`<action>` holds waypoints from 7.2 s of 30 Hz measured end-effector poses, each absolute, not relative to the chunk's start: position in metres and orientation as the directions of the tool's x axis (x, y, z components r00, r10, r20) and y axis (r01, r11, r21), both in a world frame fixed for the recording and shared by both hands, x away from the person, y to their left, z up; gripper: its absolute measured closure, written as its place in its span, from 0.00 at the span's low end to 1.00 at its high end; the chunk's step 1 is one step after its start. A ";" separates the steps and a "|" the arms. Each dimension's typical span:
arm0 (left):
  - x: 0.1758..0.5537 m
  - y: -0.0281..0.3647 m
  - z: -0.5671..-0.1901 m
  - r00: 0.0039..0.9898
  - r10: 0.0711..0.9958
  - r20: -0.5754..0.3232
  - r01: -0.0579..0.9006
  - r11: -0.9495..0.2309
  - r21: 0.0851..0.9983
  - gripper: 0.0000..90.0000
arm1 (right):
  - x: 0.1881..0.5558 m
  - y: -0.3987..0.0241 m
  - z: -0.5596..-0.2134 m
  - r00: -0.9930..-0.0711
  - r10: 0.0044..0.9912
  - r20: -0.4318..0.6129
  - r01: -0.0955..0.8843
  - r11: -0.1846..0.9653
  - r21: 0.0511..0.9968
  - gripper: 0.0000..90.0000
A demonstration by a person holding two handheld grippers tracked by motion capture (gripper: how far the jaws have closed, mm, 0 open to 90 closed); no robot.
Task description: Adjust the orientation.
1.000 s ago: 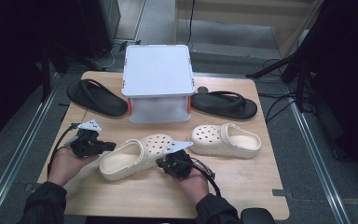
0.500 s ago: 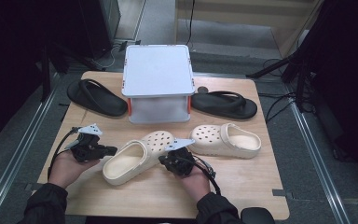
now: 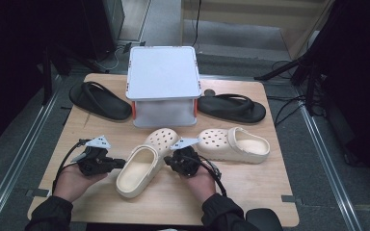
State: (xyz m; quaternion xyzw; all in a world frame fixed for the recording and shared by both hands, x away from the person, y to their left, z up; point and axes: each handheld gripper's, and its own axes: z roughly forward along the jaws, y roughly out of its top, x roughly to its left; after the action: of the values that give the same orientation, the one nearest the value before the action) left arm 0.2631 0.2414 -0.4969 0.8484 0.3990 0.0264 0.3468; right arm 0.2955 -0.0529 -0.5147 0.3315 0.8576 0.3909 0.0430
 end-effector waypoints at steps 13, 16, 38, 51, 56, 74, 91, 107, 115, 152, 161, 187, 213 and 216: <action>0.249 0.219 -0.499 0.688 0.687 -0.234 0.650 -0.441 0.619 0.95 | 0.310 -0.053 -0.514 -0.750 0.638 0.173 0.547 0.452 0.705 1.00; 0.249 0.216 -0.500 0.690 0.680 -0.248 0.653 -0.438 0.618 0.94 | 0.315 -0.054 -0.514 -0.743 0.647 0.173 0.552 0.445 0.705 1.00; 0.255 0.230 -0.491 0.670 0.681 -0.295 0.659 -0.362 0.660 0.61 | 0.321 -0.075 -0.502 -0.757 0.630 0.173 0.511 0.405 0.758 0.79; 0.272 0.240 -0.500 0.638 0.708 -0.303 0.691 -0.353 0.630 0.48 | 0.305 -0.117 -0.476 -0.752 0.631 0.189 0.495 0.352 0.795 0.67; 0.278 0.240 -0.504 0.626 0.719 -0.301 0.702 -0.352 0.619 0.46 | 0.301 -0.139 -0.470 -0.754 0.639 0.149 0.475 0.375 0.796 0.66; 0.293 0.231 -0.503 0.632 0.724 -0.276 0.688 -0.361 0.630 0.45 | 0.290 -0.215 -0.472 -0.647 0.740 0.185 0.556 0.291 0.778 0.64; 0.295 0.229 -0.503 0.633 0.722 -0.281 0.693 -0.366 0.621 0.47 | 0.291 -0.264 -0.471 -0.572 0.799 0.183 0.570 0.227 0.790 0.64; 0.277 0.249 -0.505 0.592 0.753 -0.289 0.714 -0.323 0.621 0.46 | 0.325 -0.250 -0.479 -0.607 0.775 0.177 0.598 0.298 0.744 0.61; 0.269 0.256 -0.506 0.566 0.770 -0.293 0.726 -0.298 0.620 0.46 | 0.339 -0.236 -0.486 -0.661 0.731 0.170 0.594 0.371 0.713 0.61; 0.267 0.252 -0.503 0.596 0.751 -0.285 0.697 -0.306 0.649 0.46 | 0.344 -0.143 -0.475 -0.557 0.774 0.301 0.710 0.256 0.656 0.84; 0.268 0.249 -0.502 0.604 0.744 -0.285 0.692 -0.312 0.651 0.47 | 0.345 -0.135 -0.478 -0.555 0.774 0.306 0.709 0.247 0.661 0.83; 0.280 0.243 -0.494 0.609 0.730 -0.309 0.694 -0.302 0.654 0.82 | 0.327 -0.212 -0.456 -0.569 0.769 0.291 0.641 0.193 0.743 1.00; 0.287 0.220 -0.515 0.607 0.730 -0.314 0.718 -0.335 0.610 0.98 | 0.383 -0.209 -0.485 -0.588 0.784 0.198 0.653 0.317 0.688 1.00; 0.286 0.215 -0.516 0.620 0.725 -0.299 0.710 -0.357 0.607 0.98 | 0.380 -0.208 -0.485 -0.581 0.790 0.196 0.657 0.314 0.685 1.00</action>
State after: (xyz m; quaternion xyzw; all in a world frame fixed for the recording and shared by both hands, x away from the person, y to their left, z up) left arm 0.2863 0.2155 -0.5161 0.8237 0.4355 0.0103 0.3630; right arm 0.3796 -0.2075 -0.4855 0.4490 0.8057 0.3761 0.0880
